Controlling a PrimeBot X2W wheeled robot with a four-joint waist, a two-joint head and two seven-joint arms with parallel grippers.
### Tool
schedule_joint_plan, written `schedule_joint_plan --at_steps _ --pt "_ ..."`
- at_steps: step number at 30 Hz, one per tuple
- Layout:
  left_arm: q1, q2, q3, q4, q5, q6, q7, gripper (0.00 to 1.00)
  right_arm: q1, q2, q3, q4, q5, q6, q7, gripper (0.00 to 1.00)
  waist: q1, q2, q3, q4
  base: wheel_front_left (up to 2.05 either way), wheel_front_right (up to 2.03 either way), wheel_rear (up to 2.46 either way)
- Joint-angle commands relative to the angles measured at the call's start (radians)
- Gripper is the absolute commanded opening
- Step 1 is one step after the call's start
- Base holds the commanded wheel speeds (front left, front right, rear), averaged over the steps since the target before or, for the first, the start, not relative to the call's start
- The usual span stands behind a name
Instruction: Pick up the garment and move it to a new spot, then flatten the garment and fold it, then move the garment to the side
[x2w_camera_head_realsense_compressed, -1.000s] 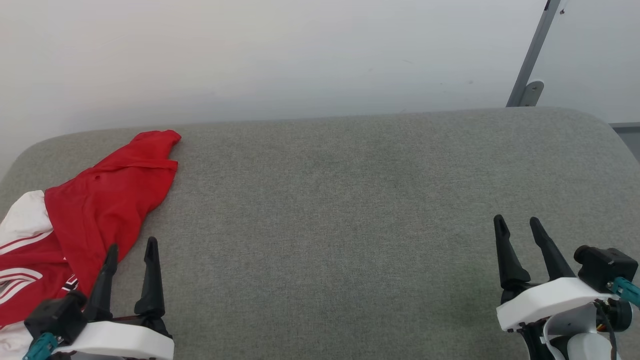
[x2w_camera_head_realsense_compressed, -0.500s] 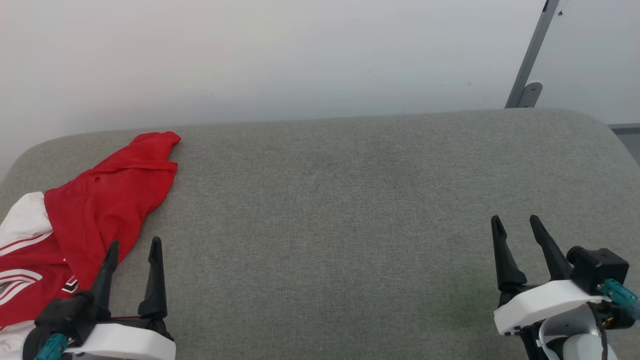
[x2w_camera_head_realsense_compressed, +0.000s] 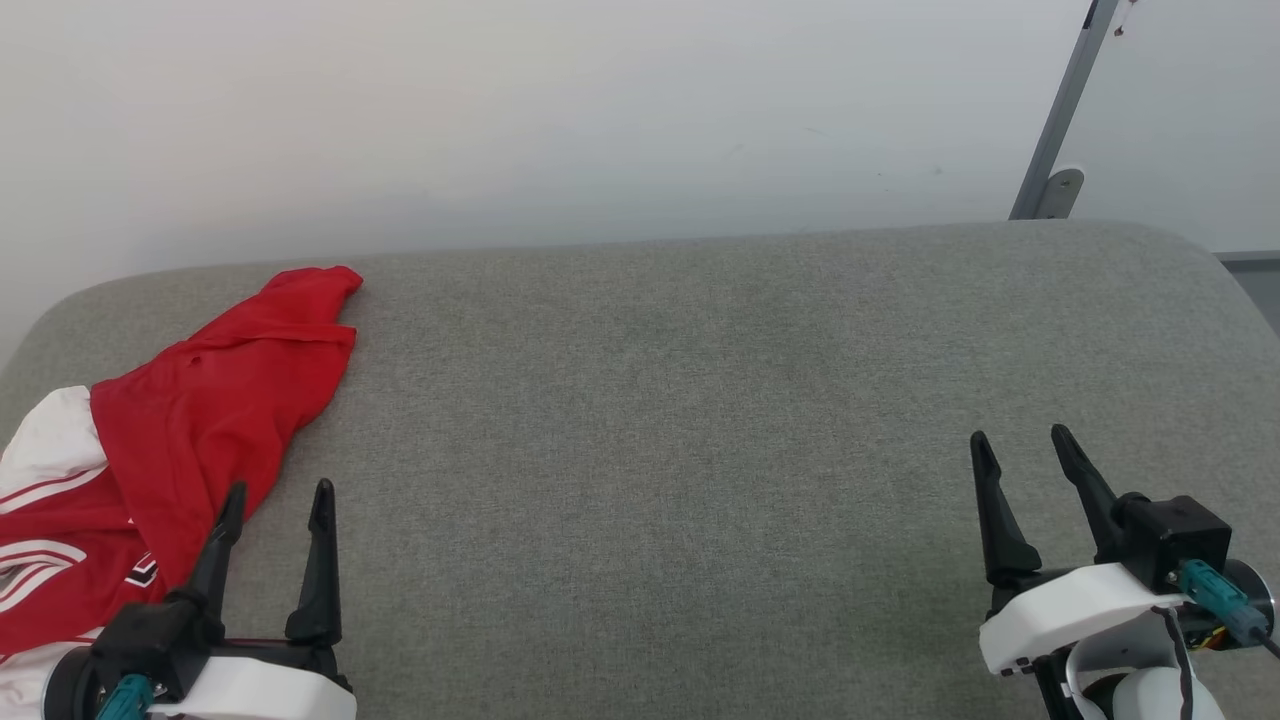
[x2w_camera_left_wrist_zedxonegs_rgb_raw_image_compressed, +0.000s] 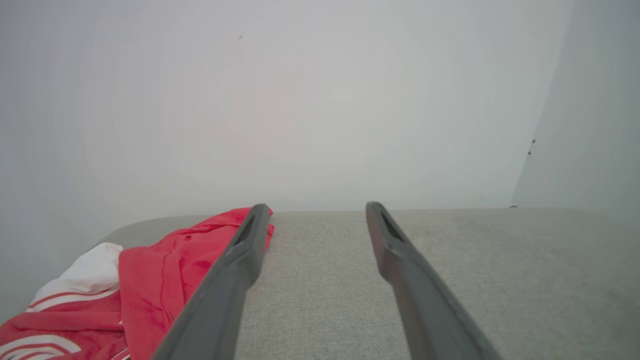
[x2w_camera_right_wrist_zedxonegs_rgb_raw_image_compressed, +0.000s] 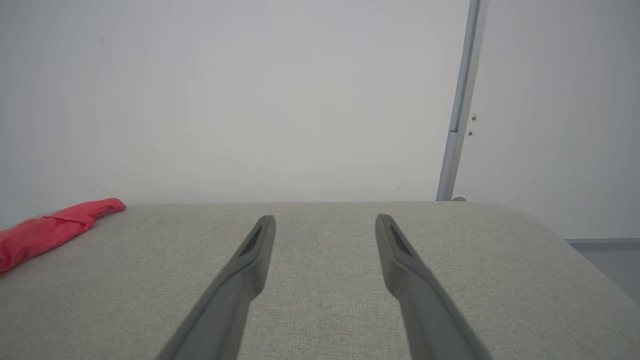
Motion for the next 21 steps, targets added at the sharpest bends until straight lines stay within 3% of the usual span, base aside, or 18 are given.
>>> schedule_joint_plan --at_steps 1,13,21 --pt "0.009 0.005 -0.001 -0.005 0.02 -0.002 -0.007 1.0 0.005 0.003 0.002 -0.006 -0.012 0.0 -0.009 1.0 0.0 0.0 0.0 0.0 0.0 0.0 0.0" --pt "0.007 0.01 -0.012 0.007 -0.032 -0.003 -0.007 1.0 0.009 0.004 -0.003 -0.007 -0.017 0.0 -0.012 1.0 0.0 0.0 -0.004 0.003 0.0 0.0 0.0" --pt "-0.017 -0.003 0.024 0.056 -0.057 0.0 -0.007 1.0 0.003 -0.01 0.047 -0.009 -0.006 0.0 0.005 1.0 0.0 0.0 -0.019 0.084 0.0 0.0 0.0"
